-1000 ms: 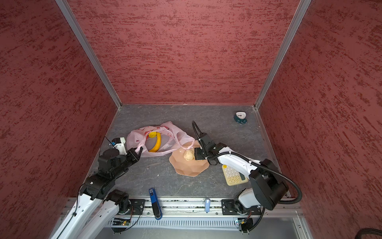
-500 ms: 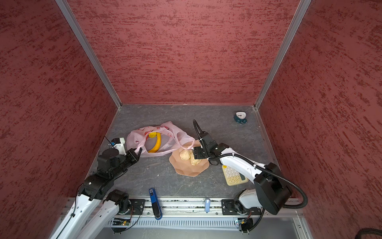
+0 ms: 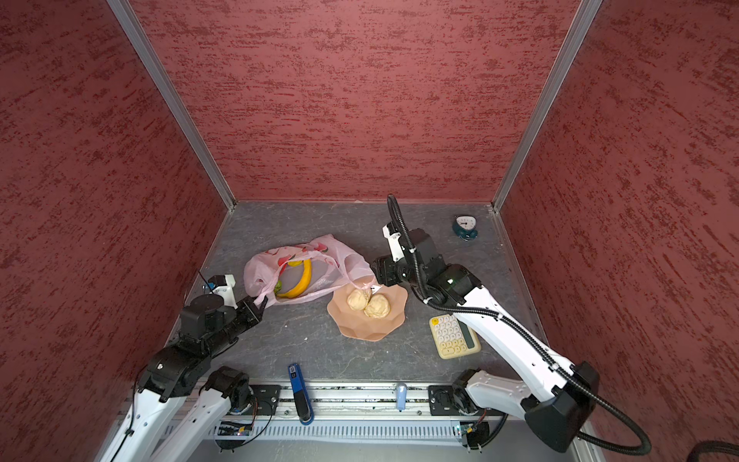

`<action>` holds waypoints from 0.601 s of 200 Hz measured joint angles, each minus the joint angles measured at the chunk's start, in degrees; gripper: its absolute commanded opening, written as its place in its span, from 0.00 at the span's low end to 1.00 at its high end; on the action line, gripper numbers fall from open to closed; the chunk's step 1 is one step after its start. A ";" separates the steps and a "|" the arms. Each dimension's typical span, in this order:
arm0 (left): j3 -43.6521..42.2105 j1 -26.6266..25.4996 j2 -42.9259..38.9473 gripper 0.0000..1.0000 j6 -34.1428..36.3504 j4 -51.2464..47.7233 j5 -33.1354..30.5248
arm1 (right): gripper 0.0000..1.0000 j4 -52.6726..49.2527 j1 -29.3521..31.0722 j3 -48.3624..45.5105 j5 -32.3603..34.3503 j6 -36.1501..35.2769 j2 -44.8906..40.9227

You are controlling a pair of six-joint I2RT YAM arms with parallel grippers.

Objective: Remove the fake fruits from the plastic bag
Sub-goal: 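Reach the right gripper back into the bag toward the yellow banana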

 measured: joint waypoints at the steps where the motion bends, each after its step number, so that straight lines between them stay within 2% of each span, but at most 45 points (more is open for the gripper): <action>1: -0.02 0.00 0.00 0.09 0.02 -0.02 0.00 | 0.61 -0.04 0.04 0.28 -0.22 0.00 0.09; 39: -2.40 0.00 -1.31 0.09 -0.17 -0.24 0.00 | 0.53 1.40 5.40 7.80 -4.52 -3.63 9.42; 68: -3.32 -0.02 -1.73 0.09 -0.22 -0.72 0.24 | 0.50 6.71 8.55 9.70 -10.84 -2.67 19.34; 92: -3.61 -0.04 -1.25 0.07 -0.48 -0.85 0.92 | 0.49 7.89 11.96 14.80 -12.09 -2.40 29.49; 120: -3.96 -0.07 0.26 0.06 -1.33 -0.85 1.73 | 0.44 10.14 15.17 17.00 -13.77 -0.07 36.68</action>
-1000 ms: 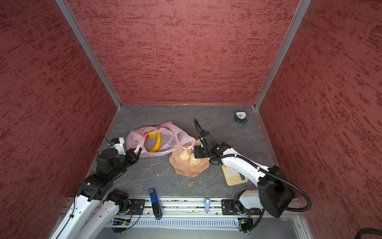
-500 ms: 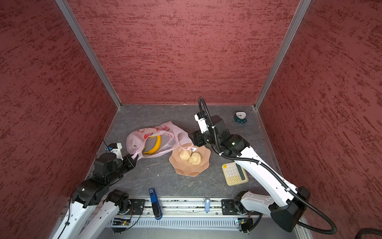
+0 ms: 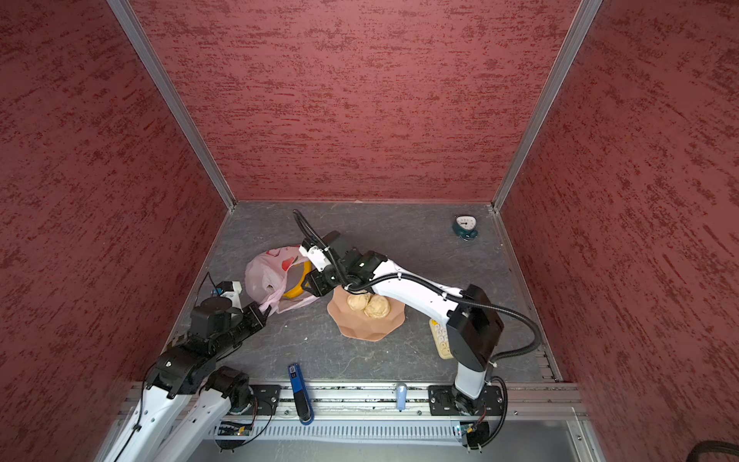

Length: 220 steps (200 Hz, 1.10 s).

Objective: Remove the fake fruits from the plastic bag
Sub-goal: 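Reach the right gripper back into the bag toward the yellow banana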

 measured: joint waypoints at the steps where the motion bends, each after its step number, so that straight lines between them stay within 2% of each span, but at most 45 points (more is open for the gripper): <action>1: -0.02 0.00 0.02 0.06 0.00 0.00 0.00 | 0.44 0.09 0.04 0.00 -0.04 0.07 0.13; 60: -0.66 0.00 -0.37 0.05 -2.89 -2.38 -1.07 | 0.43 2.43 0.50 0.63 -0.94 3.74 8.52; 121: 0.39 -0.02 1.95 0.05 -7.56 -5.29 -4.66 | 0.44 1.20 0.50 1.73 -0.85 3.69 14.95; 169: 4.31 -0.04 7.02 0.05 -10.19 -7.56 -8.52 | 0.48 0.42 0.50 6.10 0.44 1.92 16.24; 220: 8.11 -0.04 6.51 0.05 -11.37 -11.65 -12.22 | 0.53 3.56 0.50 12.35 1.05 1.60 17.46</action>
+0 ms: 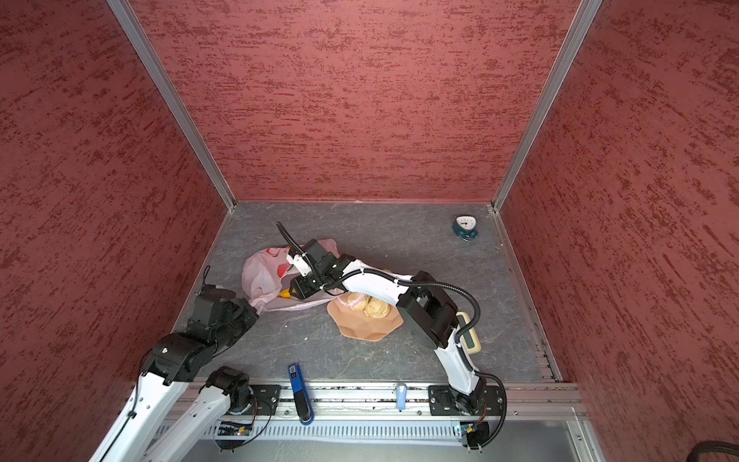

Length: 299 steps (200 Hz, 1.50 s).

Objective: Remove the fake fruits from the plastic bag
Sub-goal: 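Reach the right gripper back into the bag toward the yellow banana, then push the right gripper deeper into the bag and close on the green fruit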

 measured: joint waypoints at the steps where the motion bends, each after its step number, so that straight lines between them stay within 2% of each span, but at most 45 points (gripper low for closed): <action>1: 0.00 0.00 -0.09 0.05 0.02 -0.07 -0.02 | 0.53 0.09 0.00 0.24 0.04 -0.02 0.11; 60: -5.68 0.00 -6.56 0.06 -1.11 0.09 0.55 | 0.60 4.44 0.00 5.55 -0.13 -0.02 6.95; 97: -6.75 0.00 -6.95 0.06 -1.31 0.17 1.05 | 0.72 8.11 0.15 5.57 -2.86 -1.60 10.32; 144: -7.96 0.00 -7.13 0.05 -1.44 1.75 2.36 | 0.80 13.35 0.31 6.69 -3.89 -0.94 11.32; 234: -11.82 -0.02 -8.44 0.05 -1.38 5.75 4.59 | 0.83 12.20 0.55 21.86 -3.65 3.41 23.65; 299: -11.85 -0.02 -9.25 0.05 -1.05 6.80 4.76 | 0.82 10.43 0.59 26.77 -2.23 8.52 26.14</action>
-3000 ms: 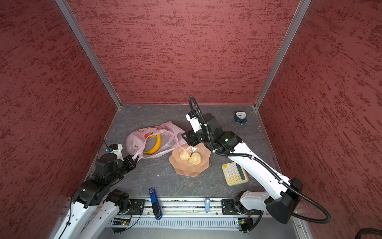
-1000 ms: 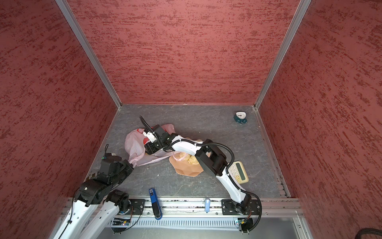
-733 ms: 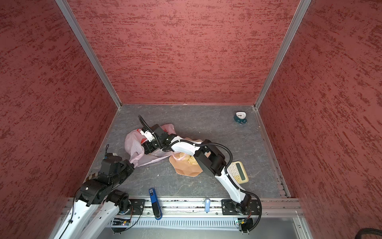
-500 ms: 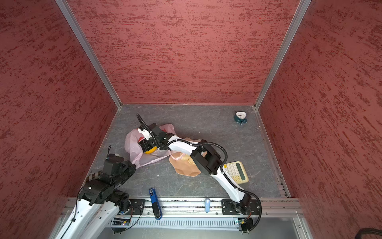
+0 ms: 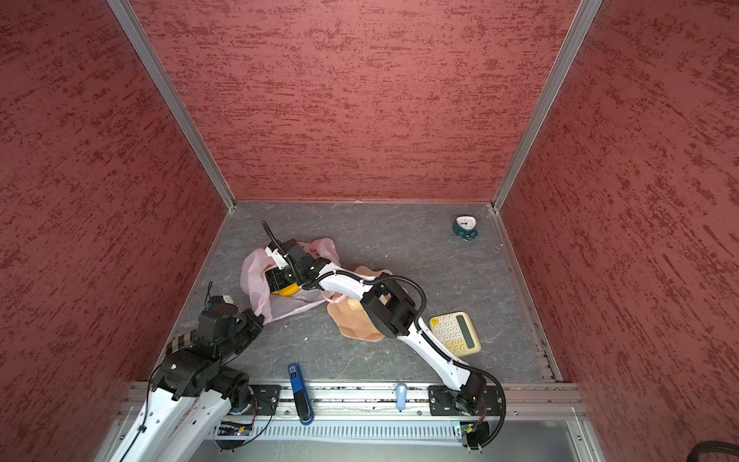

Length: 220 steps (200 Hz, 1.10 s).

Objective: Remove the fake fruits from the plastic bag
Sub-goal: 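Push the right gripper deeper into the bag and close on the green fruit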

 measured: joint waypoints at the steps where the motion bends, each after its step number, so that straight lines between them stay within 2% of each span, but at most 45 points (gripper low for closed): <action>1: 0.00 0.00 0.00 0.05 0.02 0.00 0.00 | 0.82 -0.04 0.00 0.07 0.02 0.02 0.04; 161: -2.14 -0.04 -0.48 0.05 0.04 2.62 1.60 | 0.82 1.33 0.46 5.88 0.17 5.31 5.68; 220: -2.14 -0.04 -0.13 0.05 0.26 4.17 1.97 | 0.73 1.36 0.55 8.74 -0.98 6.56 8.04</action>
